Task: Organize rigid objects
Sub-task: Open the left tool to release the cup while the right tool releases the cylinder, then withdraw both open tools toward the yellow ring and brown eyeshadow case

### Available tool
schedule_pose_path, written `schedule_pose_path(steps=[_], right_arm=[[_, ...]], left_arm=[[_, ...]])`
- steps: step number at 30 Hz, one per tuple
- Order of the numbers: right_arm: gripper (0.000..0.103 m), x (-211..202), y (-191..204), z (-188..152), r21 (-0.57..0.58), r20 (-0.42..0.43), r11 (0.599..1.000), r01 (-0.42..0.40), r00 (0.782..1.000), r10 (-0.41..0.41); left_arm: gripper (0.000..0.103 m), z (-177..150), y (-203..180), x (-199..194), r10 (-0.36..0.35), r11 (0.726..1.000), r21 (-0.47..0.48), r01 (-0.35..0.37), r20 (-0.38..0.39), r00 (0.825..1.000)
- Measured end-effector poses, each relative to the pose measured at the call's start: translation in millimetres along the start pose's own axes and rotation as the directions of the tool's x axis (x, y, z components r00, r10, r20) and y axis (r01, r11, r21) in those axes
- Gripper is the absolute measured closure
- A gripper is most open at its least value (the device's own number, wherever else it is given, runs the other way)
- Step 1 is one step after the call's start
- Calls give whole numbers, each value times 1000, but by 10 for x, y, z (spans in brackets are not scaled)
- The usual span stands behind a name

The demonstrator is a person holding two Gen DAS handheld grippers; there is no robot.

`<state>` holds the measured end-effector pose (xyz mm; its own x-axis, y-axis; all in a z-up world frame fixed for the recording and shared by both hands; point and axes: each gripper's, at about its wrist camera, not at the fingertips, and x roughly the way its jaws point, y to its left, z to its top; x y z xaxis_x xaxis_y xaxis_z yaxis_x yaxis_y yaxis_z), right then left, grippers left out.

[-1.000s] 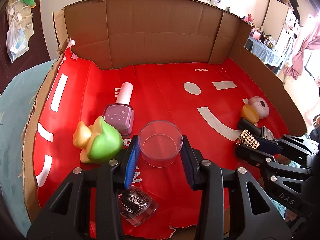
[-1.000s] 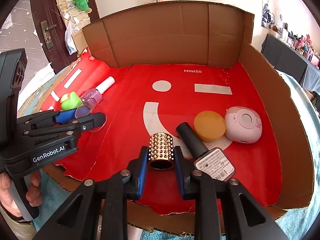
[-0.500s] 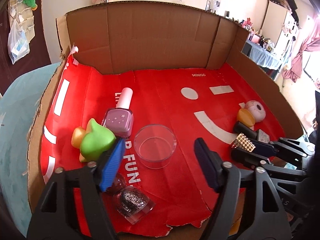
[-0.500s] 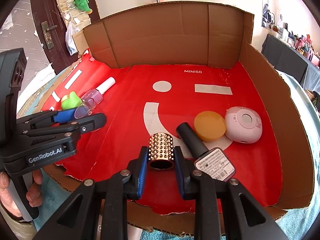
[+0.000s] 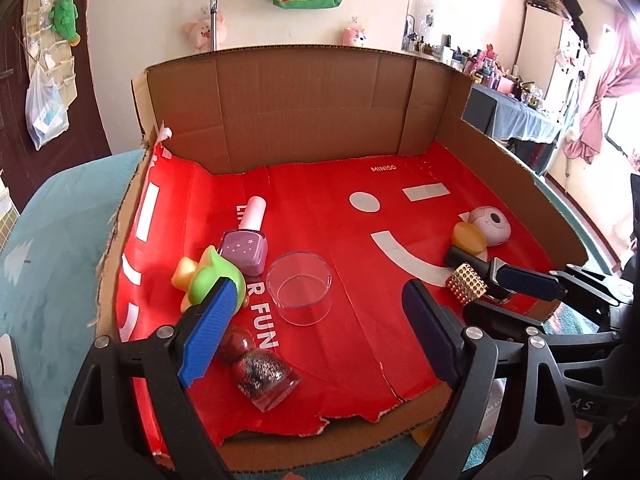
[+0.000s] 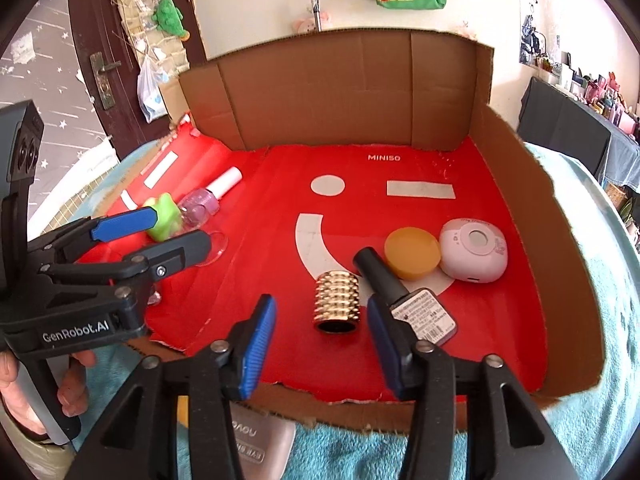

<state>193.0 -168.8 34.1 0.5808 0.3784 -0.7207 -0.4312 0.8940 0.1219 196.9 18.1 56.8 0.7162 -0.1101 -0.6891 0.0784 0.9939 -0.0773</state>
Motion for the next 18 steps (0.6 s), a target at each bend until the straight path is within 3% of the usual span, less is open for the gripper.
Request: schedule_pose_path(steps=[6,9,11,16,18], right_arm=[[38,-222,43,-39,-4,49,1000,-14,999,14],[31,-321,61,-58,-7,75,1000,-20,997,20],[27,-379,71,-71,-7,88,1000,-24,996,25],[14,-509,94,-114,-12,123,999,-34,992,36],[4,-557,99,-131,-13,140,999,-37,989,38]], left_arm=[[13,-60,-27,-152,10,1000,0,-10,25,1000],[3,-97,-35,-228,12,1000,-1,-12,34,999],[3,-122,-39,-267,17,1000,0,-17,42,999],[0,-179,-62,-378,39,999,11,-39,64,997],[0,-206,-76,-424,42,999,17,-43,72,997]])
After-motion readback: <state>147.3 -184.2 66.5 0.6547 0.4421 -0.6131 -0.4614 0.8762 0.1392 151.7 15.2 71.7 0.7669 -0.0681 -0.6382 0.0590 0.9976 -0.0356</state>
